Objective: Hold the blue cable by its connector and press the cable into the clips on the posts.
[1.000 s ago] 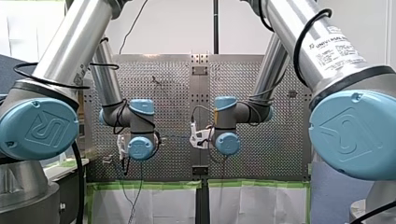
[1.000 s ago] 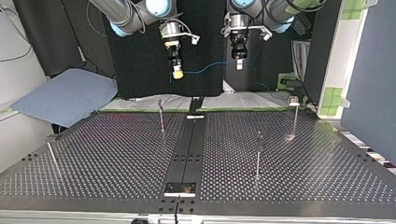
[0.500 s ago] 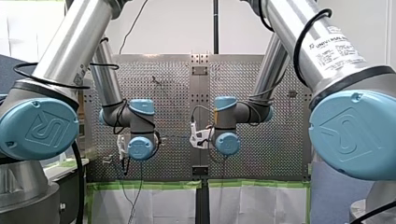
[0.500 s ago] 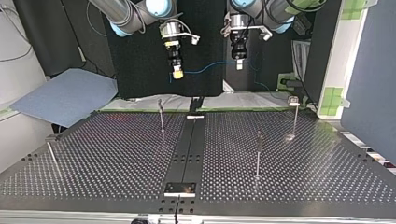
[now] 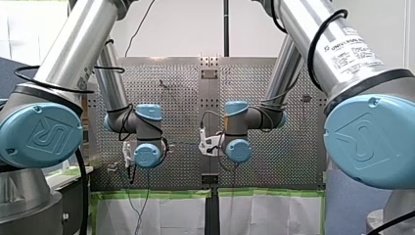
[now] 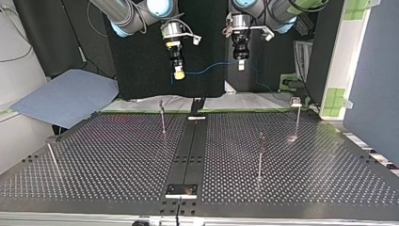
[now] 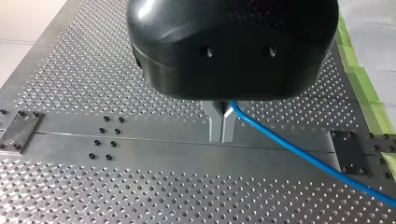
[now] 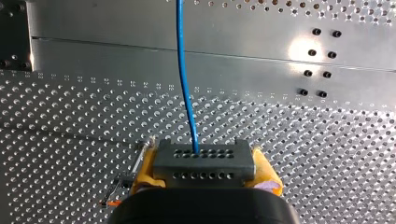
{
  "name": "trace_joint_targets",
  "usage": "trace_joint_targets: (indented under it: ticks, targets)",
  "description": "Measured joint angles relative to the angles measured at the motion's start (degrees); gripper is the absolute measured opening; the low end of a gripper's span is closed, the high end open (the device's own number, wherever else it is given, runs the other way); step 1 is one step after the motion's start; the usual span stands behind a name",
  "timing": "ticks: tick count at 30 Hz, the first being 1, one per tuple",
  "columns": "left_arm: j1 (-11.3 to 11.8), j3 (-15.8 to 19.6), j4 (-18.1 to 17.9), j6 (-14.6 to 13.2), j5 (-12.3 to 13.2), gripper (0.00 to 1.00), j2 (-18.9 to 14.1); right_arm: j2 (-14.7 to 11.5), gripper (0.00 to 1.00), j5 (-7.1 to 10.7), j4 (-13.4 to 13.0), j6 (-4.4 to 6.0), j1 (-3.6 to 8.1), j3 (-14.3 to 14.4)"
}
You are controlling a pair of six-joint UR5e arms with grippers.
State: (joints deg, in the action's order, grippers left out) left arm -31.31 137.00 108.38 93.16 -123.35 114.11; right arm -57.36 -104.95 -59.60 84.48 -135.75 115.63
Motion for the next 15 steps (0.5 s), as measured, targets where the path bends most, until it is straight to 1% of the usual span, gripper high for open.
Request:
trace_joint_targets:
  ticks: [12, 15]
  targets:
    - [0.0, 0.0, 0.0, 0.0, 0.0, 0.02, 0.0, 0.0, 0.0, 0.0, 0.0, 0.0, -0.01, 0.0]
    - [0.5, 0.1, 0.3, -0.5, 0.3, 0.02, 0.5, -0.1, 0.0, 0.0, 0.0, 0.0, -0.01, 0.0]
